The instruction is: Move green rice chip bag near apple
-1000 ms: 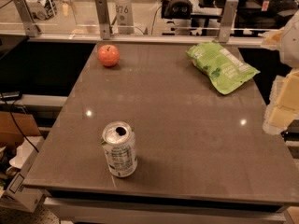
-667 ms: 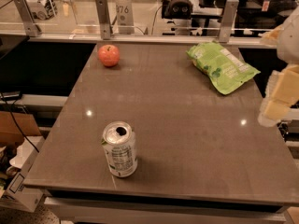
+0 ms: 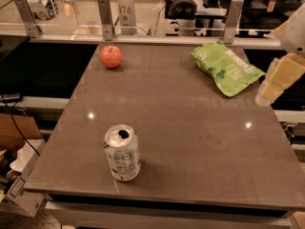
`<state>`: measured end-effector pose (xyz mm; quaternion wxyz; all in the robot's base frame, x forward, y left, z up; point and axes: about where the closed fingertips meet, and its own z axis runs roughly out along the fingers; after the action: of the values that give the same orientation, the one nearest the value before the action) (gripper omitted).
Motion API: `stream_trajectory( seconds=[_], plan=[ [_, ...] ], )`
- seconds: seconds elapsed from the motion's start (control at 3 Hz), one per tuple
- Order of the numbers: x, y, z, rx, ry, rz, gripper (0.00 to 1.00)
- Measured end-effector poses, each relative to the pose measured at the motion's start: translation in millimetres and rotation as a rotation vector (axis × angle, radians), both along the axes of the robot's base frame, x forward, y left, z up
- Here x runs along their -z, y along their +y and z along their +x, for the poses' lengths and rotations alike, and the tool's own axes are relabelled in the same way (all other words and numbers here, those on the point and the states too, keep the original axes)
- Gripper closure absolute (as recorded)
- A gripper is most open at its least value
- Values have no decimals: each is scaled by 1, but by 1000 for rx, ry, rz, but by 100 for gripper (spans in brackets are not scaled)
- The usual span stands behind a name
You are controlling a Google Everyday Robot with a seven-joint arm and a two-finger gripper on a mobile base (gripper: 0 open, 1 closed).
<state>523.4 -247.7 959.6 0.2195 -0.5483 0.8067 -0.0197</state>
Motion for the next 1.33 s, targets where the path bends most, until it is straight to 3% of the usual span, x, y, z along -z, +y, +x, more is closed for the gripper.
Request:
stream_trajectory(
  seconds=[0.67,1.33],
  plan=[
    [26,-35,80,147,-40,61,0],
    [72,-61,145,313,14,119,0]
  ],
)
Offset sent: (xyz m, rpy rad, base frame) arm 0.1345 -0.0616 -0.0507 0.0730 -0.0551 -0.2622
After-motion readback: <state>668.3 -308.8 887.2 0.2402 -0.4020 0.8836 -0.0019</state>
